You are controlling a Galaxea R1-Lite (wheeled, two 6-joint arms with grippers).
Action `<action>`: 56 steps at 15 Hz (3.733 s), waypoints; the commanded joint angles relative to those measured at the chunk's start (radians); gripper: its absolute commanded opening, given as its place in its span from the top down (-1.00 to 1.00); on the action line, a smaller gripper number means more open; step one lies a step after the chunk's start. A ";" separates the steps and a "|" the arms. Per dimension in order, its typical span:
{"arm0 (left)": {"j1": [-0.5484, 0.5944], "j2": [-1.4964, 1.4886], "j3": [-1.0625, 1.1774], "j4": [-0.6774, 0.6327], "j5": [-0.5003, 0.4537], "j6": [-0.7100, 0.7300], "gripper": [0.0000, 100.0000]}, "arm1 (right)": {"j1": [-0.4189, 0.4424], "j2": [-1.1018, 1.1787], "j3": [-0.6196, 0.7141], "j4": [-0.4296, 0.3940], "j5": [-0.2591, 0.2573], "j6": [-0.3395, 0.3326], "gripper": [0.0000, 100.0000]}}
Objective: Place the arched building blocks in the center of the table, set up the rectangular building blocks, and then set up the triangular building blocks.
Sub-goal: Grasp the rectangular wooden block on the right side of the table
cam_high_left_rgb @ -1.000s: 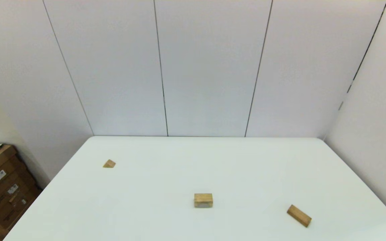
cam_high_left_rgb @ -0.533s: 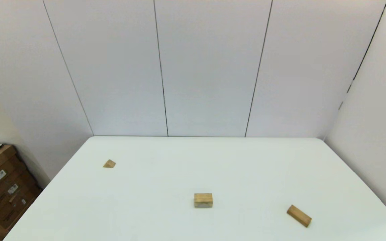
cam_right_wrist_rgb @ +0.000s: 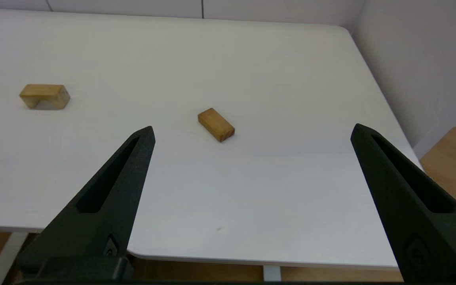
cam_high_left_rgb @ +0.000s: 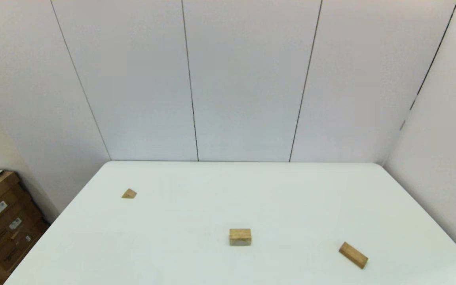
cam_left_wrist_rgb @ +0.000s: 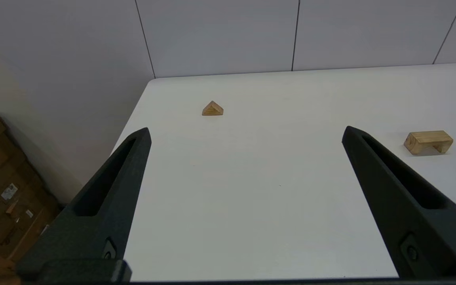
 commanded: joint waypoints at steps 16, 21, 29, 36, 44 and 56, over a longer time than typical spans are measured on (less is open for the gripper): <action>0.000 0.001 0.000 0.000 0.000 -0.001 -1.00 | 0.024 1.655 -0.489 -0.202 0.001 -0.249 -1.00; 0.000 0.003 0.000 0.000 0.000 -0.001 -1.00 | 0.081 1.669 -0.494 -0.159 0.060 -0.364 -1.00; 0.000 0.003 0.000 0.000 0.000 -0.001 -1.00 | 0.132 1.868 -0.581 -0.171 0.076 -0.355 -1.00; 0.000 0.003 0.000 0.000 0.000 -0.001 -1.00 | 0.070 1.991 -0.664 -0.173 0.080 -0.353 -1.00; 0.000 0.001 0.000 0.000 0.000 -0.001 -1.00 | 0.046 2.080 -0.677 -0.180 0.082 -0.353 -1.00; 0.000 0.003 0.000 0.000 0.000 -0.001 -1.00 | 0.047 2.120 -0.689 -0.219 0.076 -0.356 -1.00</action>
